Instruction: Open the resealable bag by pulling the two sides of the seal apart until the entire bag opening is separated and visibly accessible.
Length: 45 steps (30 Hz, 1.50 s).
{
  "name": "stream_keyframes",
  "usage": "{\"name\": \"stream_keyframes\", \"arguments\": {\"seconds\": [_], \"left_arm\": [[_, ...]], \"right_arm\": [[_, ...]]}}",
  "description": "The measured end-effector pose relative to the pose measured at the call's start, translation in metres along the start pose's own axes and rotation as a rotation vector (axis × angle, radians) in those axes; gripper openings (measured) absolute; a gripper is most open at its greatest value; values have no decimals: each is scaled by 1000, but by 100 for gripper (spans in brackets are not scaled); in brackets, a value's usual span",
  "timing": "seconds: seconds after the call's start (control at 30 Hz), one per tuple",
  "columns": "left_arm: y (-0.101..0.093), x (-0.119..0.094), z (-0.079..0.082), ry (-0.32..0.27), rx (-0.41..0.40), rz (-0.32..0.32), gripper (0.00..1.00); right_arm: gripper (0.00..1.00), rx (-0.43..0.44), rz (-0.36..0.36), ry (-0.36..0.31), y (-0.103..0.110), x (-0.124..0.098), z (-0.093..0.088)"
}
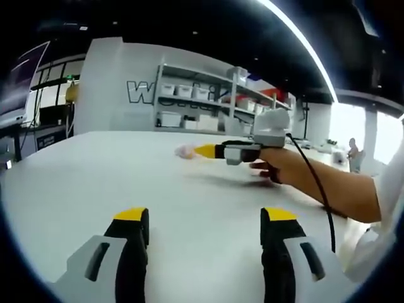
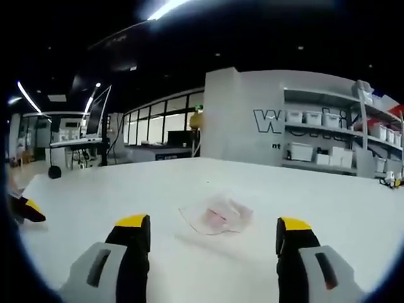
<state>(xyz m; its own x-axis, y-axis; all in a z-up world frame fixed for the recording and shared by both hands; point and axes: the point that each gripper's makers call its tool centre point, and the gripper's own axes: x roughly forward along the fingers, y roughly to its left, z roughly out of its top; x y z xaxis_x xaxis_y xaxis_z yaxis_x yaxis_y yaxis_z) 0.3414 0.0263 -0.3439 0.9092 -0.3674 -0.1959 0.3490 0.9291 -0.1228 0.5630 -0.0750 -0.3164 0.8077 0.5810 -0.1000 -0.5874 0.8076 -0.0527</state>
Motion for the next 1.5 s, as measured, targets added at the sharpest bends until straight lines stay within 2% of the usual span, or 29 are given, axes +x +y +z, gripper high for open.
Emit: {"name": "stream_keyframes", "arguments": {"seconds": [1.07,1.5], "left_arm": [[0,-1,0,-5,2,6,71],[0,-1,0,-6,-1,5,71]], "right_arm": [[75,10,0,9,4,-8,-7],[74,20,10,-17,5,-17,3]]}}
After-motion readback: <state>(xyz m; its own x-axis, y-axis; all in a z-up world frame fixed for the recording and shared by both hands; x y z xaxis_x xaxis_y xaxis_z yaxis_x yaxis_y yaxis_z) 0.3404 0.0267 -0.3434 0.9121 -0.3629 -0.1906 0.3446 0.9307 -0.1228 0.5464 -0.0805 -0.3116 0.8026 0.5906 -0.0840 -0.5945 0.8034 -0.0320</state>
